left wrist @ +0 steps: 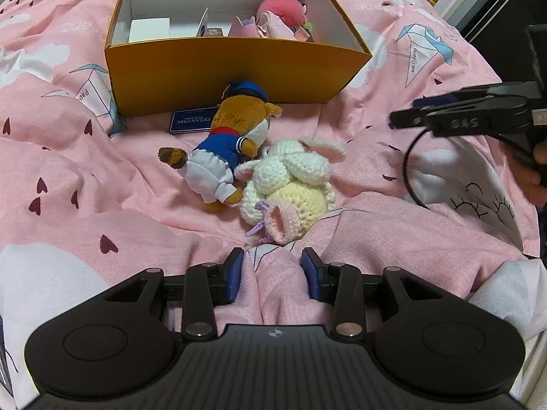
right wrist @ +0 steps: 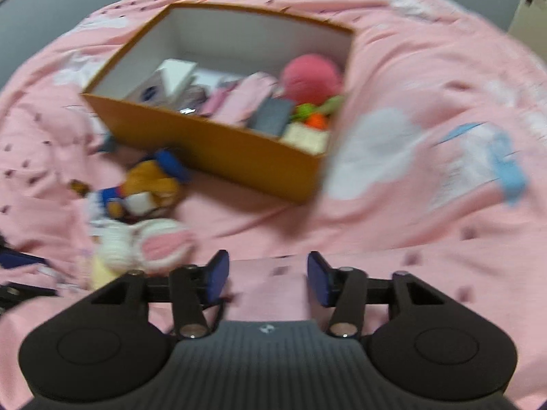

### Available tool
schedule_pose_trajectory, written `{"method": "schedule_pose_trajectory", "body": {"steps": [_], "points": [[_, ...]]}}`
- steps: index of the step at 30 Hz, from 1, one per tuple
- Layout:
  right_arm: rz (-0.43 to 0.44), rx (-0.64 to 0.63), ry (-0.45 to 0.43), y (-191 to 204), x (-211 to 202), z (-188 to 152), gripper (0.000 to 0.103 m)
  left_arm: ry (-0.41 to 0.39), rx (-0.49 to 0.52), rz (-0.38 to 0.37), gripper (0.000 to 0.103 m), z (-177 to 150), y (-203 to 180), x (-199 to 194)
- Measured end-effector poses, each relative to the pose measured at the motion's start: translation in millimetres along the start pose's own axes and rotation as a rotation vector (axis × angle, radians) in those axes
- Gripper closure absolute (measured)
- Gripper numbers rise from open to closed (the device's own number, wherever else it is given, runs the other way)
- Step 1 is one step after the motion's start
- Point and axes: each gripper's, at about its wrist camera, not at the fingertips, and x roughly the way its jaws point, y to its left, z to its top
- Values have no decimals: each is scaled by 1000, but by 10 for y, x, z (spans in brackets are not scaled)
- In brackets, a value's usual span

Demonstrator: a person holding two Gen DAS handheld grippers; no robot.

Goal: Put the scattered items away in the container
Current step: 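Approach the knit bunny with the right tool while the left tool approaches the plush duck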

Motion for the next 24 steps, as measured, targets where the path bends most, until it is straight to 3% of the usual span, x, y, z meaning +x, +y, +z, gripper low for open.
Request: {"method": "schedule_pose_trajectory", "body": {"steps": [3,7,9,11,13,16,19,24], "points": [[-27,9,-9,-155,-121,43,47,-29,-5,16,60,41,12,-54],[-49,-31,-12,-320,-414,182,37,-44,27,34,61,124,-44,-94],[-113,-93,-33,-367,-627,266,33,-45,52,45,61,146,-84,-96],[-189,-148,-71,-392,-829,335,23,-55,65,57,60,162,-97,-101],[-196,-185,-89,-398,-911,372,20,-70,60,60,60,172,-88,-103],[-76,-183,-77,-307,-776,302,19,-83,39,63,60,185,-49,-78],[65,-138,-125,-113,-499,105,18,-80,25,59,60,171,-29,-42],[206,-94,-135,168,-121,-92,16,-63,14,34,60,148,-13,-1]]}}
